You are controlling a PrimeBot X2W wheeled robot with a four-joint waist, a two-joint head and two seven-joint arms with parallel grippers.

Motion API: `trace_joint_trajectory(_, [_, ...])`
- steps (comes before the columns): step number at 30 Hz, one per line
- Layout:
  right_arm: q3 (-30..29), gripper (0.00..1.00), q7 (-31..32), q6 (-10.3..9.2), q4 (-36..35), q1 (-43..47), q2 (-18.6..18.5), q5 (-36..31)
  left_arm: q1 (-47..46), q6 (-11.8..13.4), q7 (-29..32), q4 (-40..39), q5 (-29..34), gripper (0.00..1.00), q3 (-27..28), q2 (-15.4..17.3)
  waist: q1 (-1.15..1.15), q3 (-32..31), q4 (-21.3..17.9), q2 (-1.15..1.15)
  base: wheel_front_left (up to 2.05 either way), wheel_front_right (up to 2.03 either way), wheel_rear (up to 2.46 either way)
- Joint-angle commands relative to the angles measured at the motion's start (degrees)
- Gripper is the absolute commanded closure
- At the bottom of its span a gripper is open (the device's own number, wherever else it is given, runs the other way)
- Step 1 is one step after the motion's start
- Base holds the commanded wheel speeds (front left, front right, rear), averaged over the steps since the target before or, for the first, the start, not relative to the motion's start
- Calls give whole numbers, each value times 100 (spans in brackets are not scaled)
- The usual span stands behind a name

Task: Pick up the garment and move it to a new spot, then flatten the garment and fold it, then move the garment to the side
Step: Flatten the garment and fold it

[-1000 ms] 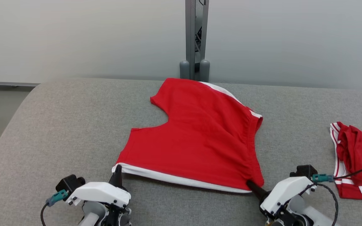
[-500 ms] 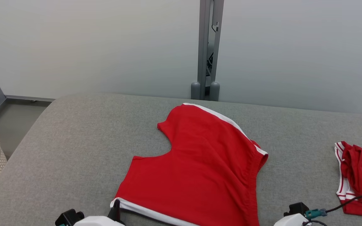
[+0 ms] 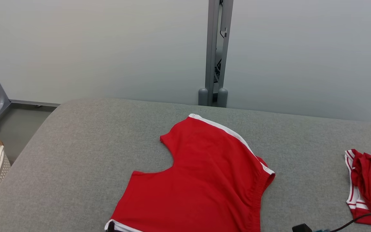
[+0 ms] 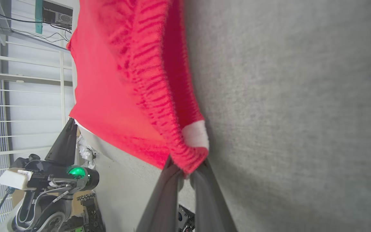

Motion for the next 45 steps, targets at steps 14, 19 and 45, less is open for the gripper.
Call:
trace_joint_trajectory(14, [-341,100,-119,-12,-497,116,-13,185,-62,-14,-21,-828,401,100,657,276,0,89,-87,0,0,0,0])
trace_joint_trajectory(19, [-809,100,-30,-11,-838,50,143,635,-220,-14,-20,-1222,684,100,899,347,0,188,-279,0,0,0,0])
trace_joint_trajectory(45, [-1325,100,-334,-10,-304,-1950,1029,907,-3022,417,910,-463,1141,100,966,1037,0,1706,-2103,0,0,0,0])
